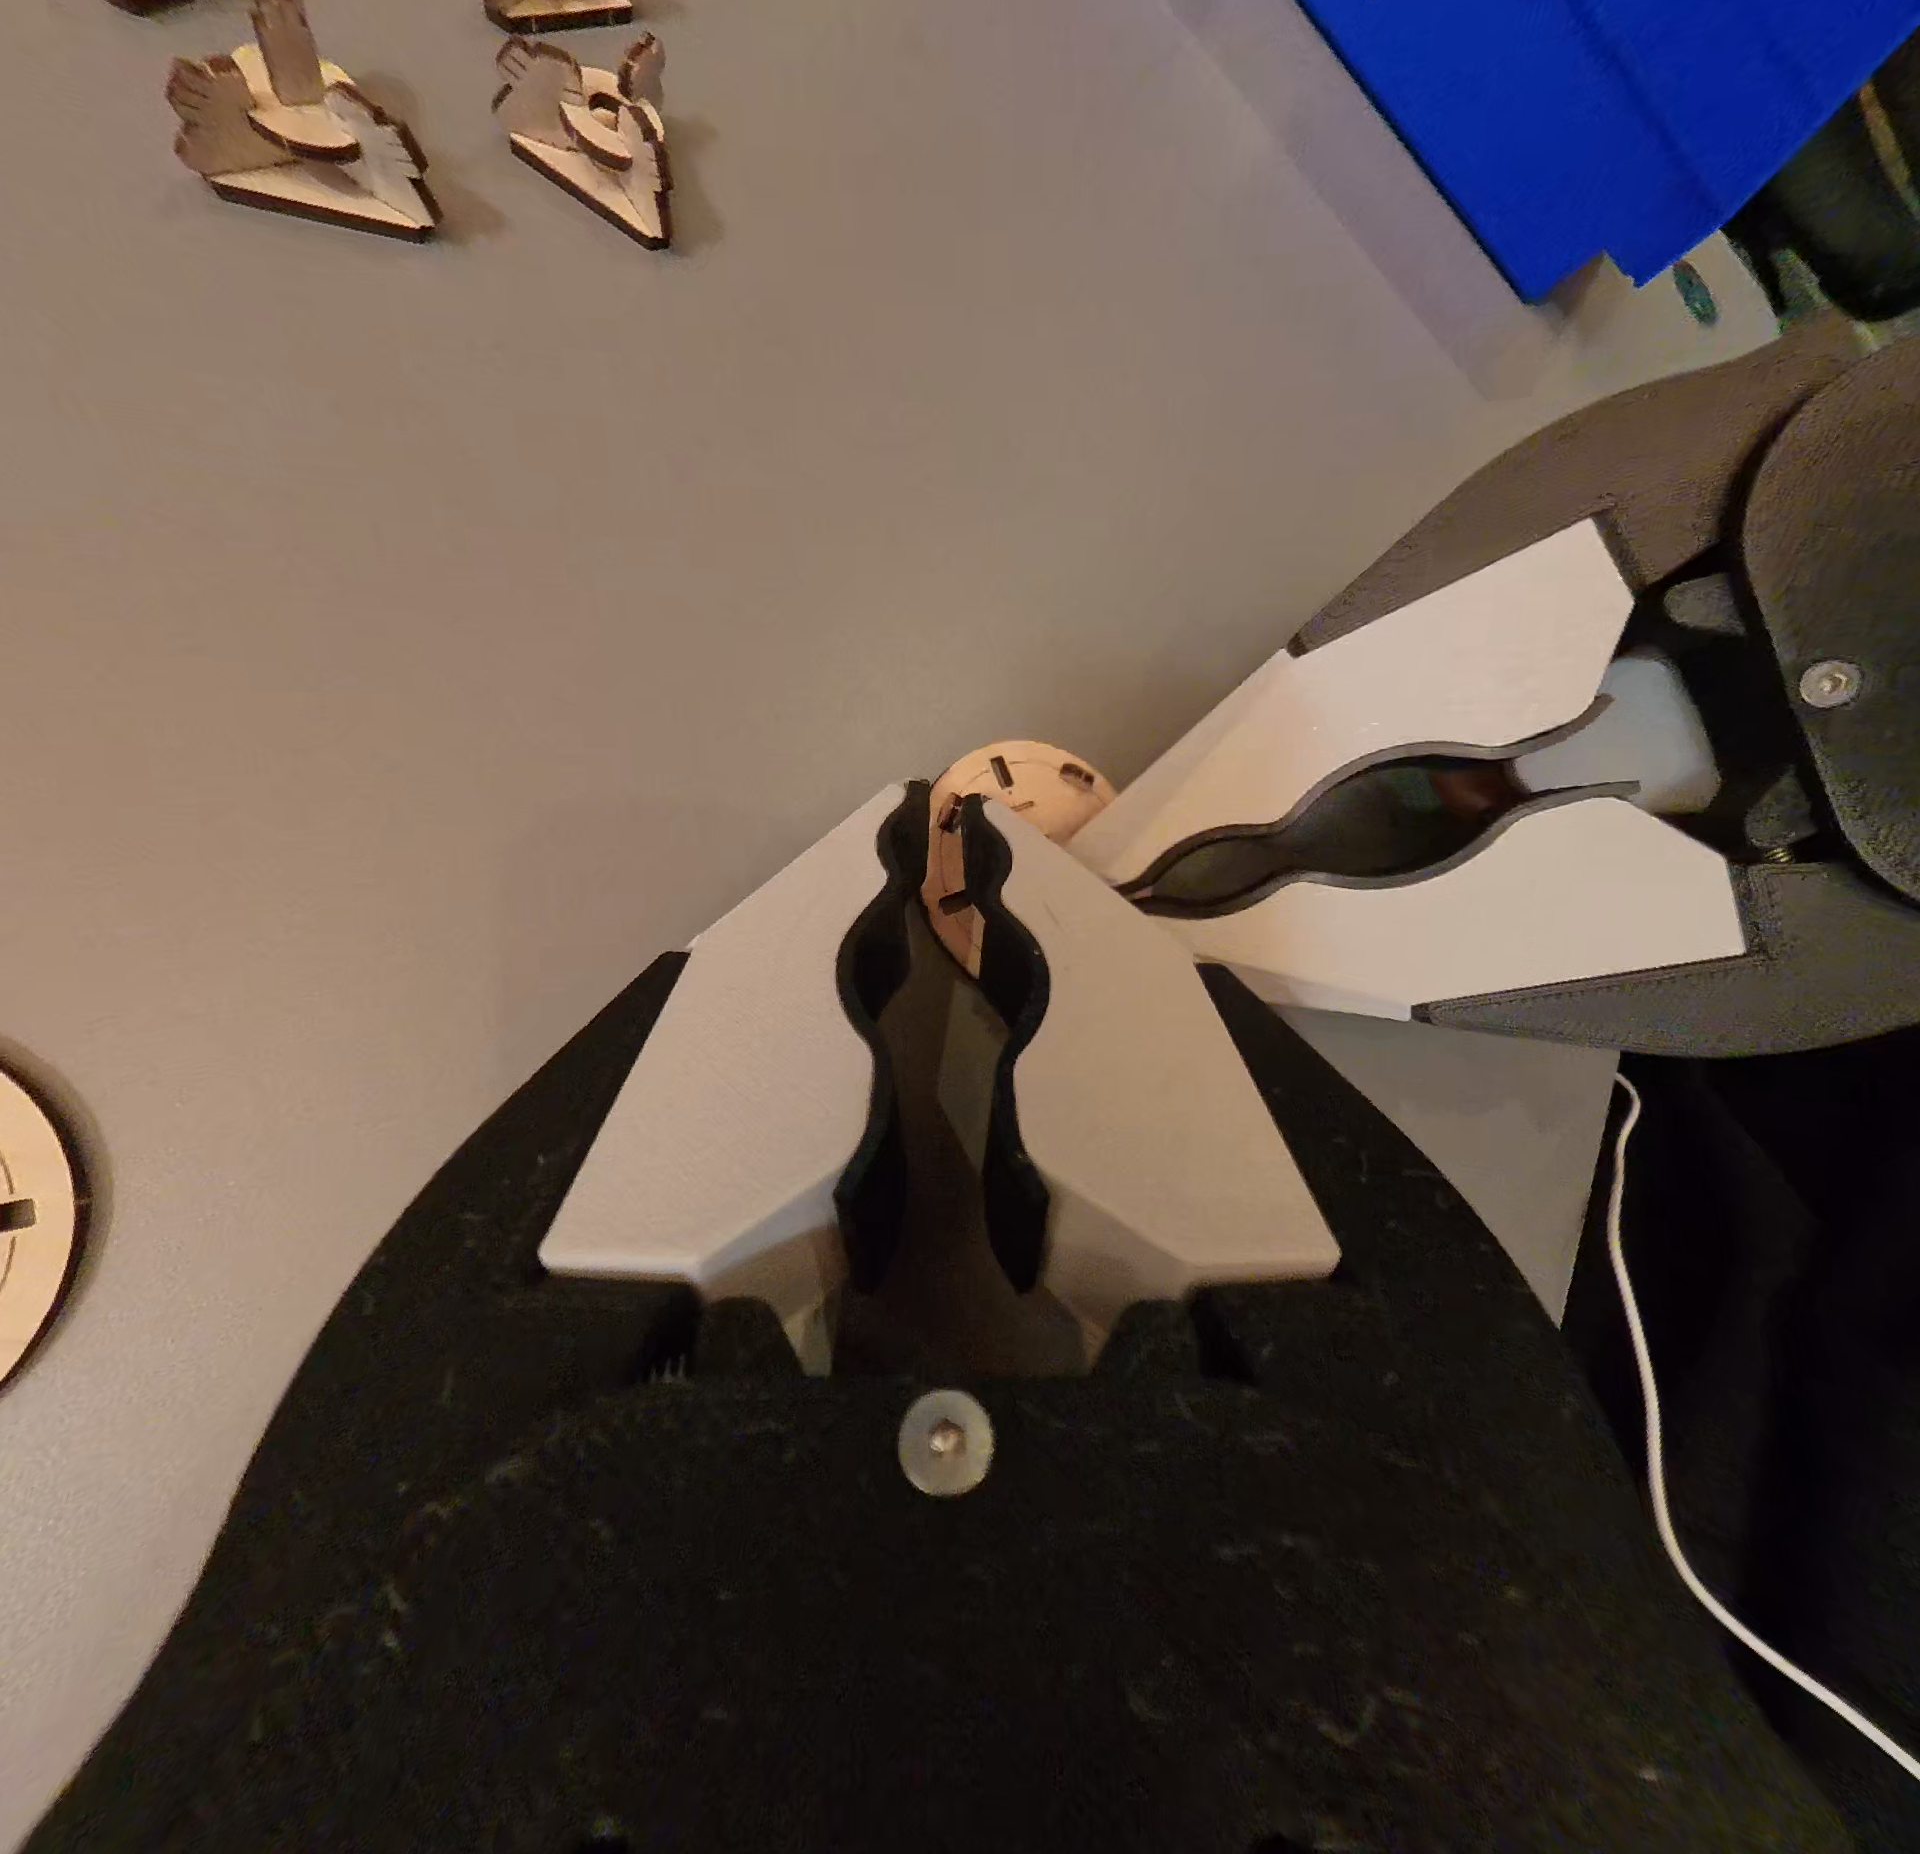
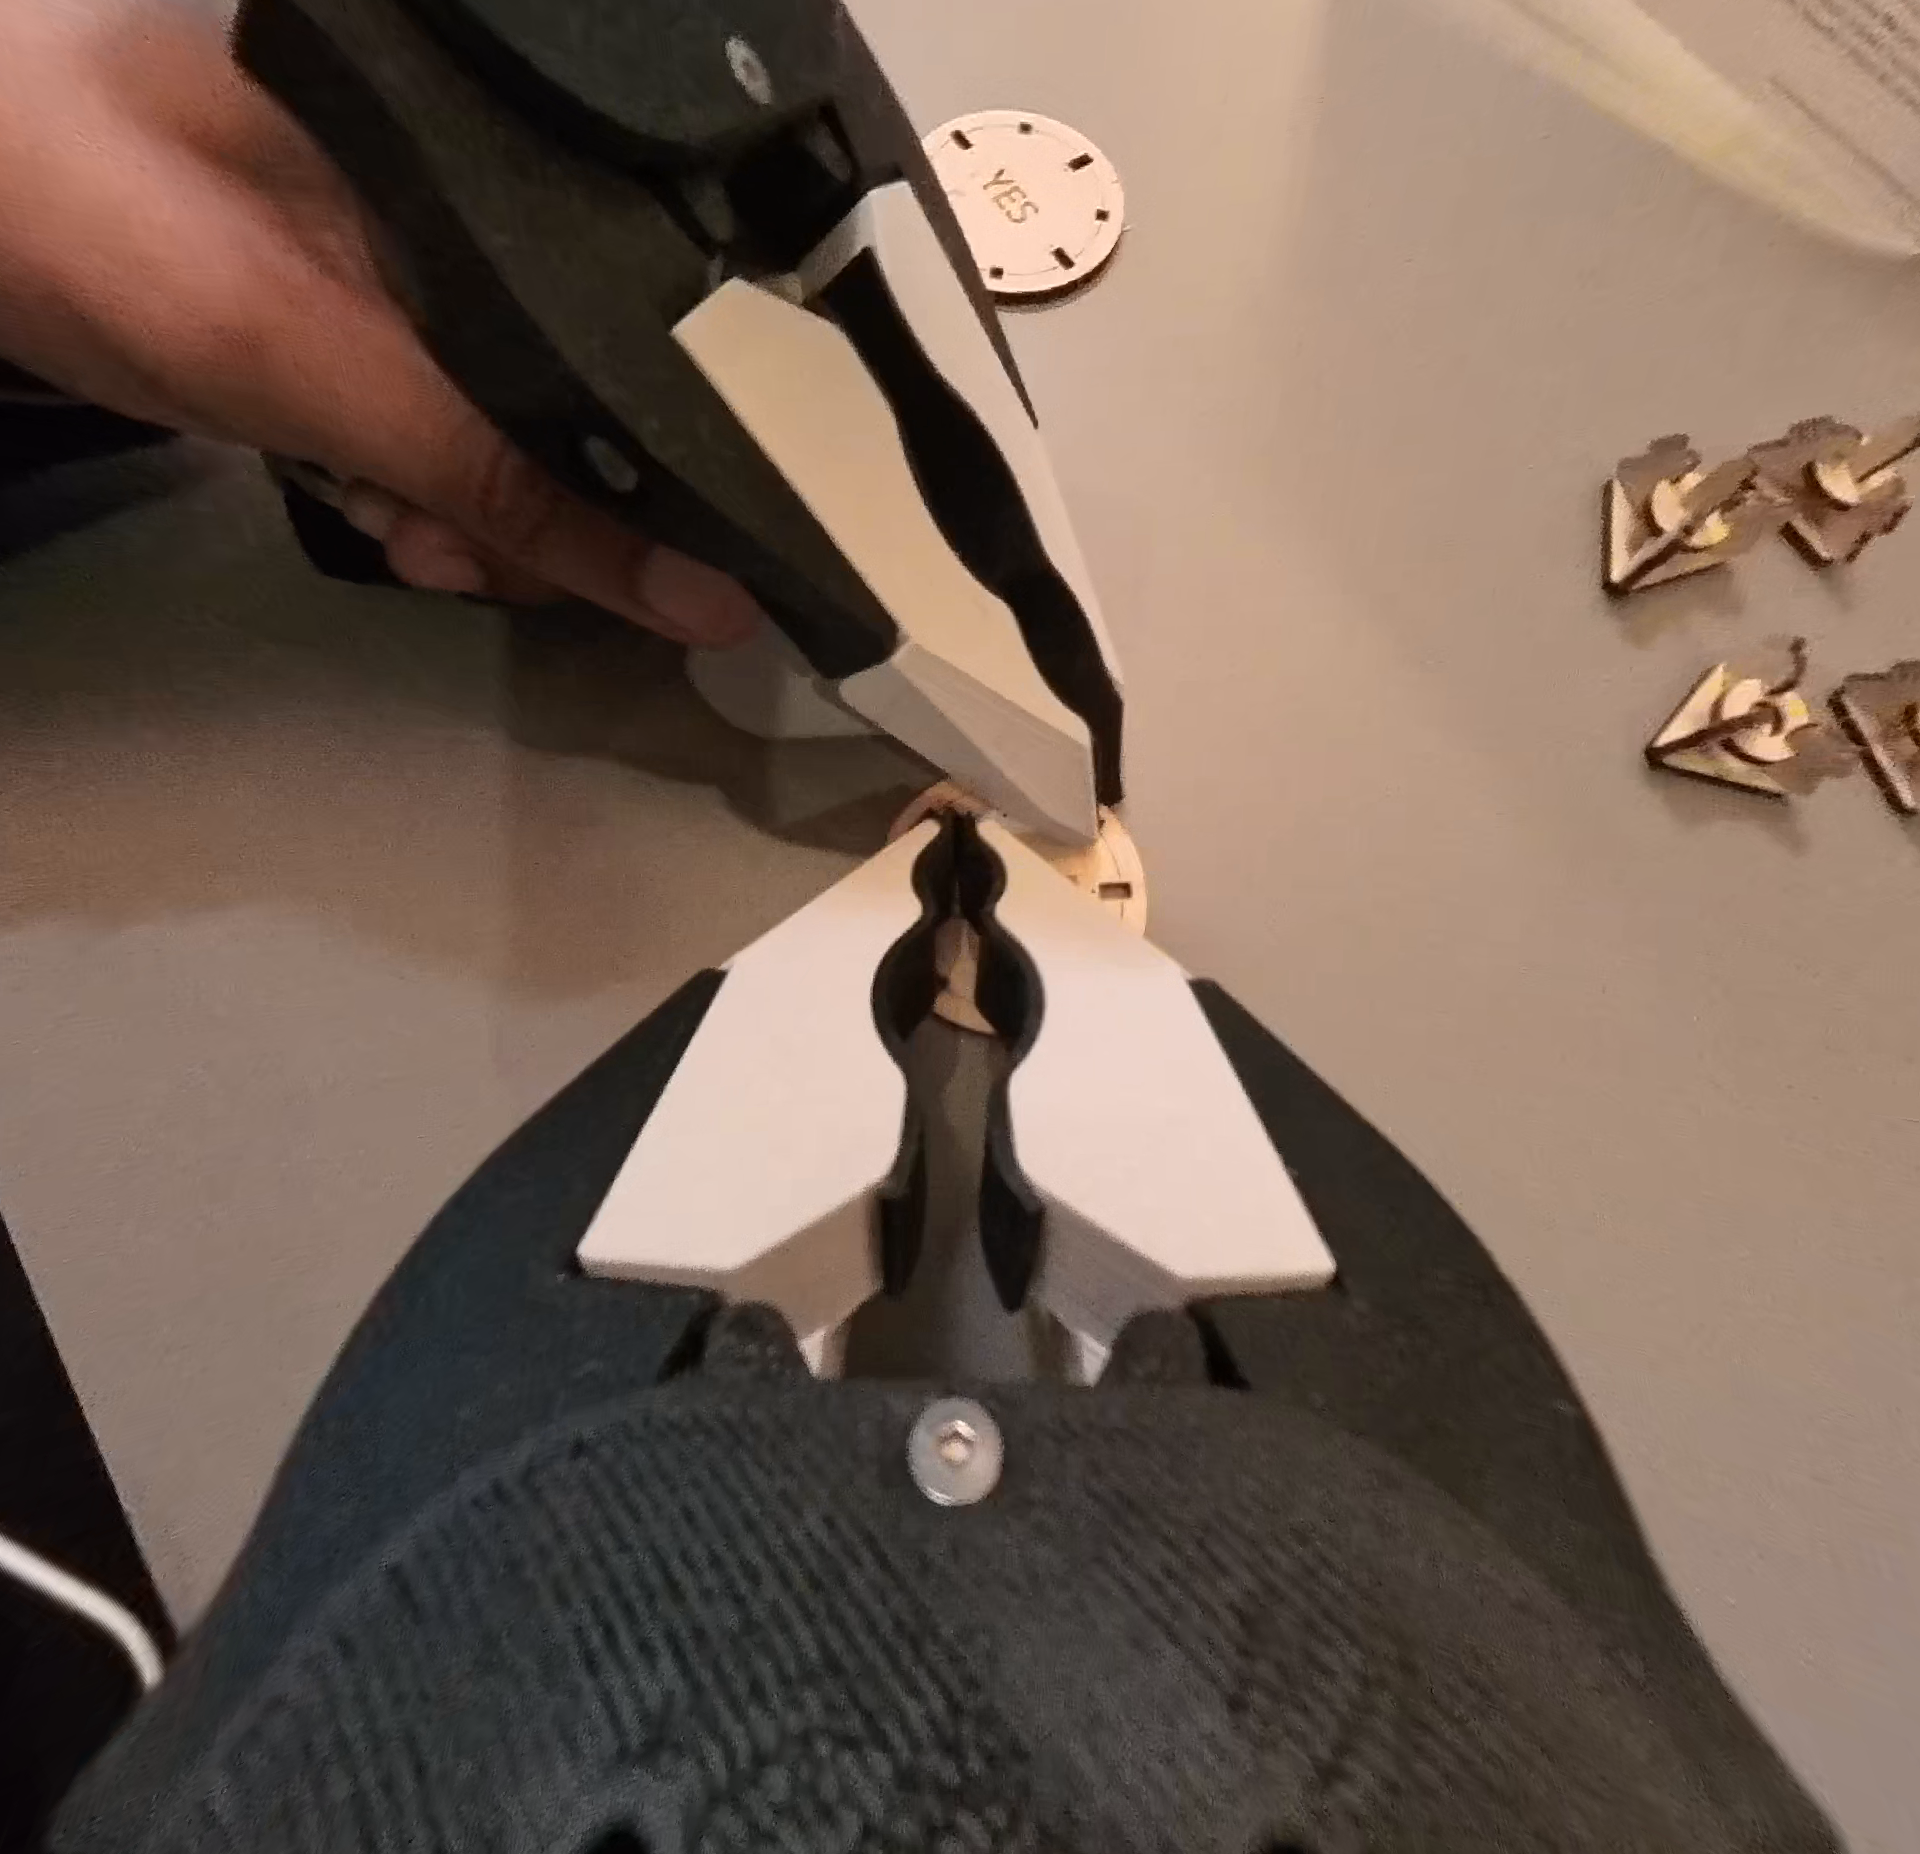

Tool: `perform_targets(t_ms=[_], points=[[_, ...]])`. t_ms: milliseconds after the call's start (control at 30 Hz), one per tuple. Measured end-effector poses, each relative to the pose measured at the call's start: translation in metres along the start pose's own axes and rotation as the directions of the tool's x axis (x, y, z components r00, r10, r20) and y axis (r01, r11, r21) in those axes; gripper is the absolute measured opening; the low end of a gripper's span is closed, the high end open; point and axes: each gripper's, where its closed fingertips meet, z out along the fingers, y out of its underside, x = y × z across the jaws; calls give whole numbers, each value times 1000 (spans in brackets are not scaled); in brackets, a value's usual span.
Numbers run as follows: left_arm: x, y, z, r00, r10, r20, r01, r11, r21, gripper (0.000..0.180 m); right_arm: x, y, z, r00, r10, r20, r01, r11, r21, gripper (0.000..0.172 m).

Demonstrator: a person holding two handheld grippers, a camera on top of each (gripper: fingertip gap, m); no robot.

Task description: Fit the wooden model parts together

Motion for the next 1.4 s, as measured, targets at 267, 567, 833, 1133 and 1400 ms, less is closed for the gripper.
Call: perform_targets(t_ms=[267,567,833,1133,1400], points=[[0,0,0,1000,-4,-6,4,1000,0,7,-1,-1,1,999,42,16,-42,999,13,0],[1,0,0,1000,-7,-10,7,1000,1,7,-5,0,0,995,87,52,-88,996,18,0],[1,0,0,1000,-7,-19,7,1000,1,7,4,1,-5,997,72,18,-73,996,54,0],[-6,-48,-62,983,-99,-155,148,927,346,0,25,1,-32,995,102,8,-102,973,208,44],[-10,-32,-44,970,-148,-193,196,945,261,1,13,15,-10,999,29,46,-31,998,48,76]])
